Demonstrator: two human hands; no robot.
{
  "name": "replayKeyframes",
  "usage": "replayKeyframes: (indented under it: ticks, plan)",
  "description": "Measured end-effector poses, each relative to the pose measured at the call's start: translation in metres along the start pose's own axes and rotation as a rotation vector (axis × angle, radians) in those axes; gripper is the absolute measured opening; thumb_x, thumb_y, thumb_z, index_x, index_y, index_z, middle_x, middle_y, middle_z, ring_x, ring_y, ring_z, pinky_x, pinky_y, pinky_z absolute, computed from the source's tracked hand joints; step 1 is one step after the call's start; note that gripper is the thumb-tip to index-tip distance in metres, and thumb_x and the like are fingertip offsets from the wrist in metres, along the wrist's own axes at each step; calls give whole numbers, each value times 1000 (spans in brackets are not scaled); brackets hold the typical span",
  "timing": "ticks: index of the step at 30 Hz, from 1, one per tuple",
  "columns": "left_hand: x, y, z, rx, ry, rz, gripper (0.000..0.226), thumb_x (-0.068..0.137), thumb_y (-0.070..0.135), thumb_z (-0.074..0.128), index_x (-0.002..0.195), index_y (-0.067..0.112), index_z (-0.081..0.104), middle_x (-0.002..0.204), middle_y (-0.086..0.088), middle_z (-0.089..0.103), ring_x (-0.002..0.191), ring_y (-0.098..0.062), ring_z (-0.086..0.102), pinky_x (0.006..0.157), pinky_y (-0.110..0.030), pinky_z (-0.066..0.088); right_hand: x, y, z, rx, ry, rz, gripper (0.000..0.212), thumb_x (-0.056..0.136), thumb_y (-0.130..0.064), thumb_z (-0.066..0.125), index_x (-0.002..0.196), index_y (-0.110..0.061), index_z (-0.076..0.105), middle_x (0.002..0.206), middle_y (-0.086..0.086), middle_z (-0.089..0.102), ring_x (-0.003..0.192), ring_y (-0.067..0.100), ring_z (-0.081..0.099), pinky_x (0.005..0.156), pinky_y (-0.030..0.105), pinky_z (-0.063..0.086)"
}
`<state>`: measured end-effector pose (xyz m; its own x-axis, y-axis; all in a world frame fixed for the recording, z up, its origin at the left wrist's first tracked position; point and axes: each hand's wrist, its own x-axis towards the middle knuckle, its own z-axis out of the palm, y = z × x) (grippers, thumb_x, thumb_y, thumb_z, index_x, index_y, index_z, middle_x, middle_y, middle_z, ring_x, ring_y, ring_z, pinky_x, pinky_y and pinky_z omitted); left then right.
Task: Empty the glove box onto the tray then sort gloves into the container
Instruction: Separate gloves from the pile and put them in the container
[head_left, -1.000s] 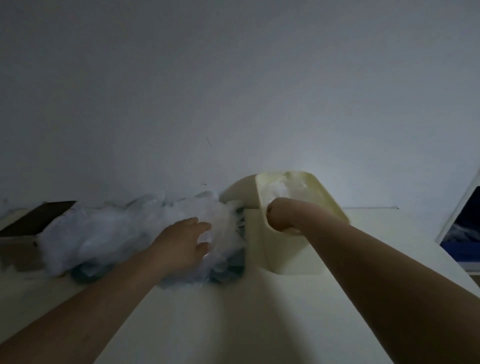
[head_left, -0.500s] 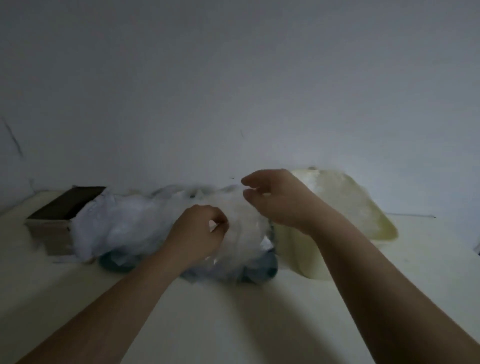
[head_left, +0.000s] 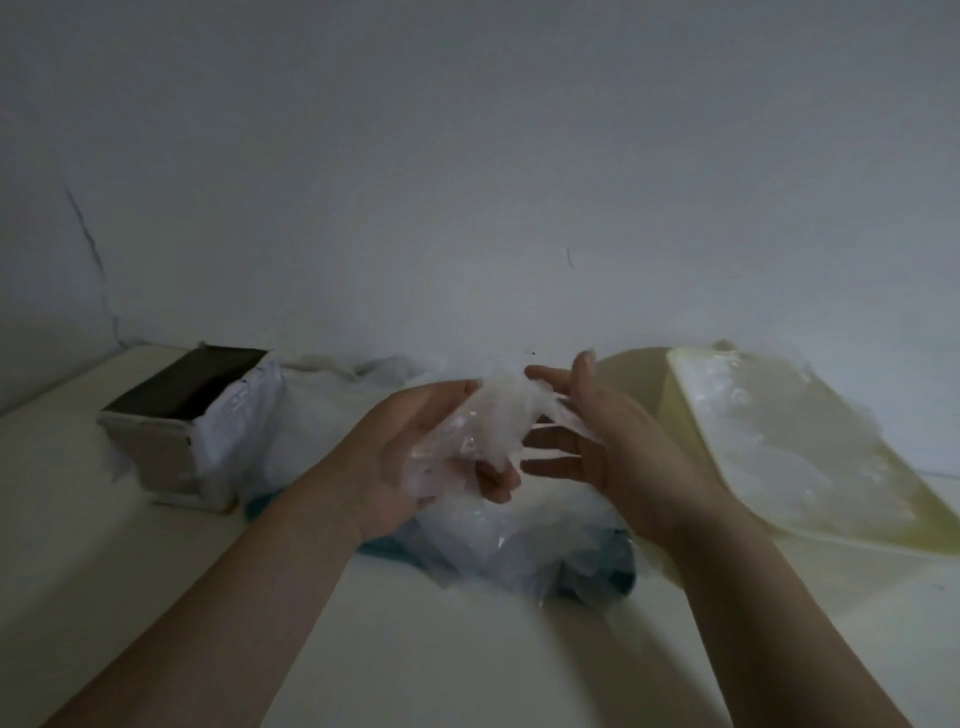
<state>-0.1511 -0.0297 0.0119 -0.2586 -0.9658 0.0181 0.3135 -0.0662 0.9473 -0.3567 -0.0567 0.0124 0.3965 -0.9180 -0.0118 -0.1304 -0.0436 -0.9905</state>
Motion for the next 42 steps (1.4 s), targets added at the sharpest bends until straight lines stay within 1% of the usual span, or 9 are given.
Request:
replayKeyframes:
  ticks: [2,9,12,16,19,21,26,32,42]
  plan:
    - [0,-4,-3,-58,-20,24,37,101,8,48,82,5,79,77,-22,64,67,-32,67,60,-42,59,8,5,3,163,-46,83,73,96,-76,36,138,-23,62,128,10,71,116,28,70,101,48,55]
    - [3,-14,-10,-172,-95,-94,32,84,36,65,97,7,72,91,-17,63,73,-30,63,59,-34,48,14,20,2,251,-119,4,46,90,-11,54,135,-8,62,126,21,68,120,41,62,100,51,53]
    - [3,-14,-3,-57,-78,-291,15,74,31,69,80,19,74,75,-8,61,57,-20,59,49,-23,38,10,23,0,229,-226,-26,50,94,-35,64,130,0,61,121,31,63,118,42,61,110,67,40]
    - [6,-21,-10,-35,-7,-363,20,73,32,74,84,16,70,68,-6,58,49,-13,54,45,-19,37,8,21,-1,297,-176,41,76,79,-67,75,131,-12,67,134,17,67,125,36,63,105,57,50]
    - [6,-23,-11,-45,52,-342,13,79,13,76,86,5,68,72,-13,59,50,-18,58,42,-21,46,6,17,3,212,-18,16,32,89,-39,71,100,-10,79,99,12,76,91,27,73,81,39,60]
    - [8,-19,-11,63,59,-385,24,96,23,62,97,0,68,80,-18,67,57,-24,67,48,-27,53,6,17,5,187,78,-9,17,94,-21,69,88,-10,80,85,12,74,76,23,69,70,34,58]
    - [11,-10,-24,7,98,-195,65,88,70,61,125,17,71,121,-14,75,109,-35,71,101,-62,53,5,17,4,104,194,19,16,98,-15,67,93,-3,78,75,11,70,60,22,59,53,29,50]
    - [3,-17,-5,459,120,-10,25,96,25,73,104,1,75,98,-13,79,91,-28,76,77,-40,61,-1,11,9,-65,150,-25,26,98,-38,66,99,-17,79,78,6,73,52,11,48,46,23,37]
    - [3,-2,-59,598,162,-60,9,91,24,77,91,16,81,72,-6,67,63,-18,58,59,-30,53,-3,4,2,-104,305,-6,40,100,-50,58,93,-20,82,63,3,61,42,5,44,43,20,36]
